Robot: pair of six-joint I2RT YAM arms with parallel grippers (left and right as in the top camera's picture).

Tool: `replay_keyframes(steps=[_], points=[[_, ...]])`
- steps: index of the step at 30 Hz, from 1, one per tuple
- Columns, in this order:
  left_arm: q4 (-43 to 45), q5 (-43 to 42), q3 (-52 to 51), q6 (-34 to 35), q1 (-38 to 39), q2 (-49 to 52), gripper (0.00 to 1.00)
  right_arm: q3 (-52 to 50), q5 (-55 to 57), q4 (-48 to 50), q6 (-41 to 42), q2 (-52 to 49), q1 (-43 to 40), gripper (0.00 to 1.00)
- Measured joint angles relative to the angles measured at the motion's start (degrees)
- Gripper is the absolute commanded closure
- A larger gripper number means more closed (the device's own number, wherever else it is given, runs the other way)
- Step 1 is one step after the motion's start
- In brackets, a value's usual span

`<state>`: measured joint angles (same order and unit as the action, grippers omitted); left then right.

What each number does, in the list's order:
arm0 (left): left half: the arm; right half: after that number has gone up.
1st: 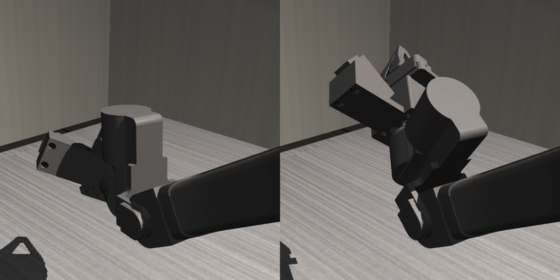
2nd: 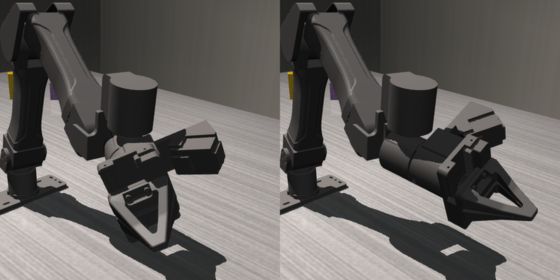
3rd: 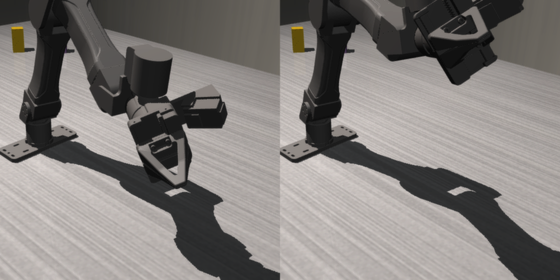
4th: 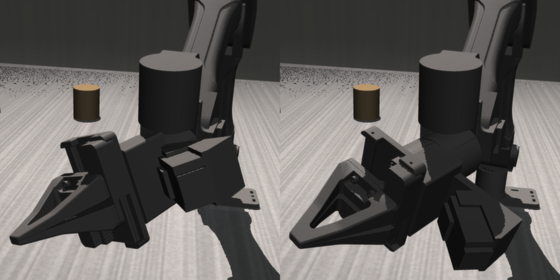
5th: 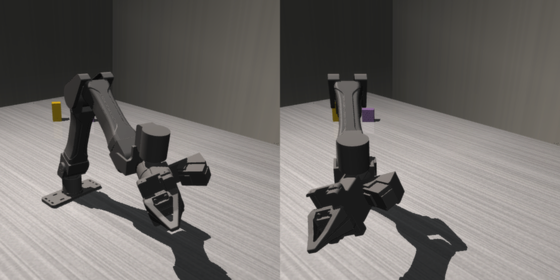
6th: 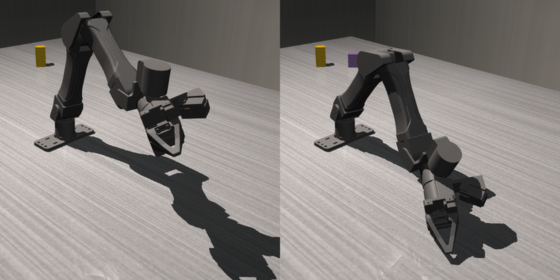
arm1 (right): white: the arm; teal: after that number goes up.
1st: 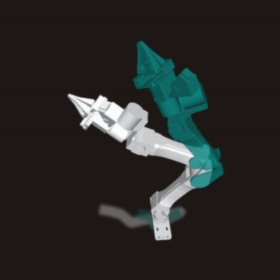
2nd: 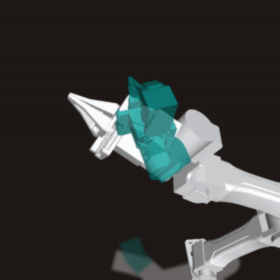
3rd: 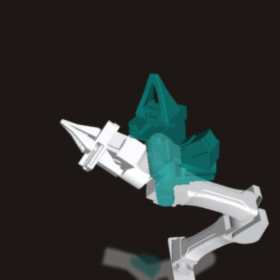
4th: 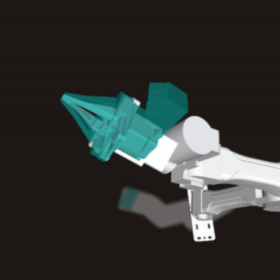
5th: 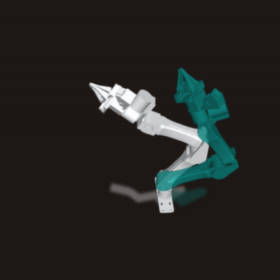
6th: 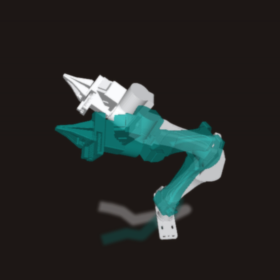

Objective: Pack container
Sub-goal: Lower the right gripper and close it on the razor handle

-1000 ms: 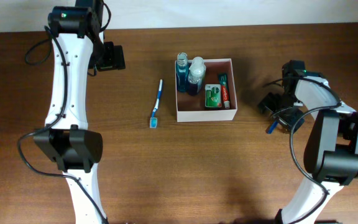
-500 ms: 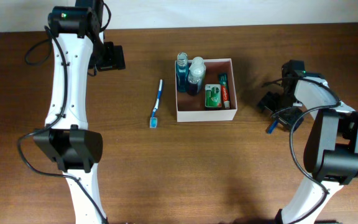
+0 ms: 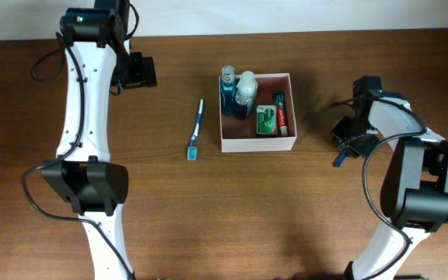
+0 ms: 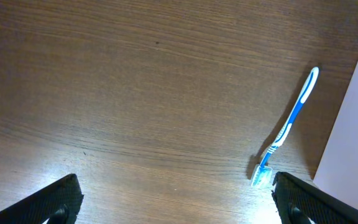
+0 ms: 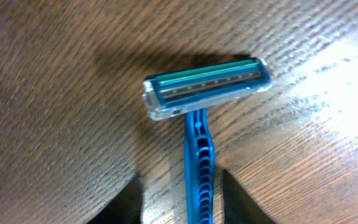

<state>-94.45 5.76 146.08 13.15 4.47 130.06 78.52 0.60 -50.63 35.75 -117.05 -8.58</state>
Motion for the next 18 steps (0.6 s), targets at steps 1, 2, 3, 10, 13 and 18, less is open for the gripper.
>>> replay_keyframes(steps=[1, 2, 3, 10, 13, 18], points=[[0.0, 0.0, 0.0, 0.0, 0.0, 0.0, 0.01, 0.0, 0.07, -0.02, -0.02, 0.0, 0.0, 0.75], [0.0, 0.0, 0.0, 0.0, 0.0, 0.0, 0.01, 0.0, 0.26, -0.04, 0.24, 0.0, 0.0, 0.79], [0.0, 0.0, 0.0, 0.0, 0.0, 0.0, 0.01, 0.0, 0.26, -0.04, 0.15, 0.0, 0.0, 0.82], [0.0, 0.0, 0.0, 0.0, 0.0, 0.0, 0.01, 0.0, 0.42, -0.09, 0.15, 0.07, 0.0, 0.96], [0.0, 0.0, 0.0, 0.0, 0.0, 0.0, 0.01, 0.07, 0.35, -0.28, 0.17, 0.07, 0.0, 0.96], [0.0, 0.0, 0.0, 0.0, 0.0, 0.0, 0.01, 2.1, -1.4, -4.59, -0.5, -0.46, 0.0, 0.96]])
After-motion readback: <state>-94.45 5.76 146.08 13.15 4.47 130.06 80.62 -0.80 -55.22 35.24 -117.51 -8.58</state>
